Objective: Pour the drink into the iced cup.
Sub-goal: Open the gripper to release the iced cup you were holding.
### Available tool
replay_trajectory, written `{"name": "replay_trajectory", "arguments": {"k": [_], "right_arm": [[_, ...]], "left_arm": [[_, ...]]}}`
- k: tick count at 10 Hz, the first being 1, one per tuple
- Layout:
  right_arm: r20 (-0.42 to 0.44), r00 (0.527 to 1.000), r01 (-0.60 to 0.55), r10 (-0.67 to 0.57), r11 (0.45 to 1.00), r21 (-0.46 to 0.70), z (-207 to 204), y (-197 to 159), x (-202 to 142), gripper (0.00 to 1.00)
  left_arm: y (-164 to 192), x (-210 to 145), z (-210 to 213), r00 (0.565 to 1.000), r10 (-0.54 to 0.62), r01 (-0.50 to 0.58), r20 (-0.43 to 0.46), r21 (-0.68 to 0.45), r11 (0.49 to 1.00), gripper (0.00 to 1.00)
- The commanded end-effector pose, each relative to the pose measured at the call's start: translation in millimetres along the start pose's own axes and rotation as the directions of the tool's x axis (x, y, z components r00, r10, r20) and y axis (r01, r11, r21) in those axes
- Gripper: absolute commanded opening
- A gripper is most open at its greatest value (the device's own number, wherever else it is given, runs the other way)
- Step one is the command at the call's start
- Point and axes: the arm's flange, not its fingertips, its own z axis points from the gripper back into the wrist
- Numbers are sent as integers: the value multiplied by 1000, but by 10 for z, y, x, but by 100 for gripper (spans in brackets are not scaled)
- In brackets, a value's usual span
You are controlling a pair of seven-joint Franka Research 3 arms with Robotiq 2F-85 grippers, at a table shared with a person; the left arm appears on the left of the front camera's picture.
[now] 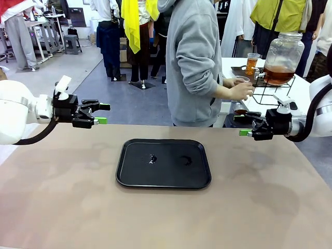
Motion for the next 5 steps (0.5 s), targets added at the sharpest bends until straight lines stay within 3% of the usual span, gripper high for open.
{"name": "replay_trajectory", "arguments": {"k": [1,5], "right_arm": [[-7,1000,0,0,1000,-2,-18,-4,25,100],[-7,1000,0,0,1000,-2,-18,-4,25,100]], "left_arm": [[-8,8,-3,1000,-3,3,-9,-4,1000,100],[-8,8,-3,1000,-3,3,-9,-4,1000,100]]}}
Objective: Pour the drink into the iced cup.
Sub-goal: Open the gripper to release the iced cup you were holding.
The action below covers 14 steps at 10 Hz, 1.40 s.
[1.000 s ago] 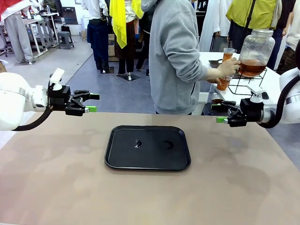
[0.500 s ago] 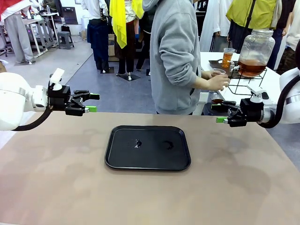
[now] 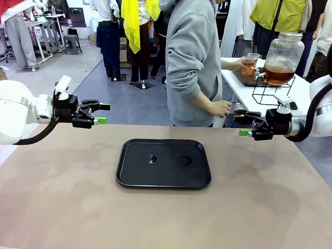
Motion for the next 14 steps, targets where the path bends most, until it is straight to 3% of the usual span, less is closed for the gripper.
{"name": "replay_trajectory", "arguments": {"k": [1,14], "right_arm": [[-7,1000,0,0,1000,-2,-18,-4,25,100],[-7,1000,0,0,1000,-2,-18,-4,25,100]], "left_arm": [[-8,8,-3,1000,-3,3,-9,-4,1000,100],[-8,8,-3,1000,-3,3,-9,-4,1000,100]]}}
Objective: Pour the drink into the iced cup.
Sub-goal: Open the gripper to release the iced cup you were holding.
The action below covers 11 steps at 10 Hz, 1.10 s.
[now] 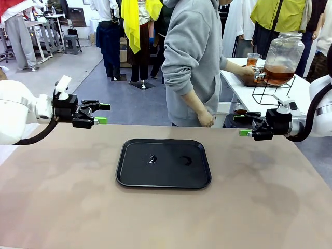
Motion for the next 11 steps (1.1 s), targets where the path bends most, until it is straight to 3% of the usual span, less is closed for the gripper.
{"name": "replay_trajectory", "arguments": {"k": [1,11], "right_arm": [[-7,1000,0,0,1000,-2,-18,-4,25,100],[-7,1000,0,0,1000,-2,-18,-4,25,100]], "left_arm": [[-8,8,-3,1000,-3,3,-9,-4,1000,100],[-8,8,-3,1000,-3,3,-9,-4,1000,100]]}}
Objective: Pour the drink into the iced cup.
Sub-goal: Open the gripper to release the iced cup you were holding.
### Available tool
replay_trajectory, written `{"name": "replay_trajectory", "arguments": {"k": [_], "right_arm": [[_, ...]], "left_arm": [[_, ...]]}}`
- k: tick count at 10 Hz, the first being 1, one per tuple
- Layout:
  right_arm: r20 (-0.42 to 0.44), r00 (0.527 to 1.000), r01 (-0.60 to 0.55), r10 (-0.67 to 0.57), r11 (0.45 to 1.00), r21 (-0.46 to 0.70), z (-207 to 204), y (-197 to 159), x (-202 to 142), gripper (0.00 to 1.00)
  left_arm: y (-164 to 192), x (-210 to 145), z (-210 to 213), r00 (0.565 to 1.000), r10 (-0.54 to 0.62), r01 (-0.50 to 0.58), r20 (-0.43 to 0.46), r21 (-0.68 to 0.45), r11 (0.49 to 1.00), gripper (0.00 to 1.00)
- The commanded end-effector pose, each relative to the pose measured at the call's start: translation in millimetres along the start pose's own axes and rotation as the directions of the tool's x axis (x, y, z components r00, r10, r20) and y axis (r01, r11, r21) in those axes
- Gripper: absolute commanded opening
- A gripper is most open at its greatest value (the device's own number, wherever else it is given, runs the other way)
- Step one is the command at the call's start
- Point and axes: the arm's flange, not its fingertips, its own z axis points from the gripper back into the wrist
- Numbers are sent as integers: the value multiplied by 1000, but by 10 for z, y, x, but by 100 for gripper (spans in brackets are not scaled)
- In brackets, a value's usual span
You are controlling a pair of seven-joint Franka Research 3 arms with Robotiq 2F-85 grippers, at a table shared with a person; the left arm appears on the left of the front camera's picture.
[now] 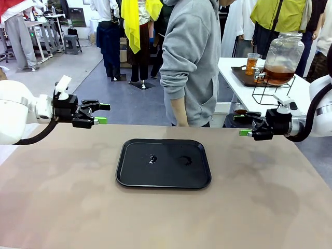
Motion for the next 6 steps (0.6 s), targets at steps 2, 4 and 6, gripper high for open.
{"name": "replay_trajectory", "arguments": {"k": [2,4,6], "right_arm": [[-7,1000,0,0,1000,-2,-18,-4,25,100],[-7,1000,0,0,1000,-2,-18,-4,25,100],[-7,1000,0,0,1000,-2,-18,-4,25,100]], "left_arm": [[-8,8,-3,1000,-3,3,-9,-4,1000,100],[-8,8,-3,1000,-3,3,-9,-4,1000,100],[-8,8,-3,1000,-3,3,-9,-4,1000,100]]}}
